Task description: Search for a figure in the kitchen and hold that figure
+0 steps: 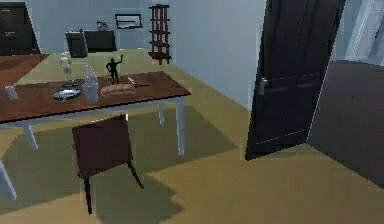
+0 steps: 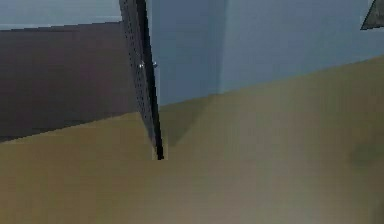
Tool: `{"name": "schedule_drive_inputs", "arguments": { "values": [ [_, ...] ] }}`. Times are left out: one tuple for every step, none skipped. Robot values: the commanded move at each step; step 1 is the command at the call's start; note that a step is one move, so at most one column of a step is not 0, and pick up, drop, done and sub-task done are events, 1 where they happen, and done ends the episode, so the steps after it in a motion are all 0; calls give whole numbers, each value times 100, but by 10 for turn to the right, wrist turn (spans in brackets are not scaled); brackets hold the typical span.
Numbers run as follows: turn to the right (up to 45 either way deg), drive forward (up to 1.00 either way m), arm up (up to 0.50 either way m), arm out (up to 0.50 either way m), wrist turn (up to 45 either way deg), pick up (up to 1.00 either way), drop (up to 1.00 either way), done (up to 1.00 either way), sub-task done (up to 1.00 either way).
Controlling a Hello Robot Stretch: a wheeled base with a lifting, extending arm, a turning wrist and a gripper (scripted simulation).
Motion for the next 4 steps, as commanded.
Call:
{"name": "schedule_drive_inputs", "arguments": {
  "values": [
    [0, 100, 0, 0, 0, 0, 0, 0, 0],
    [90, 0, 0, 0, 0, 0, 0, 0, 0],
    [0, 15, 0, 0, 0, 0, 0, 0, 0],
    [-450, 0, 0, 0, 0, 0, 0, 0, 0]
  ]
}}
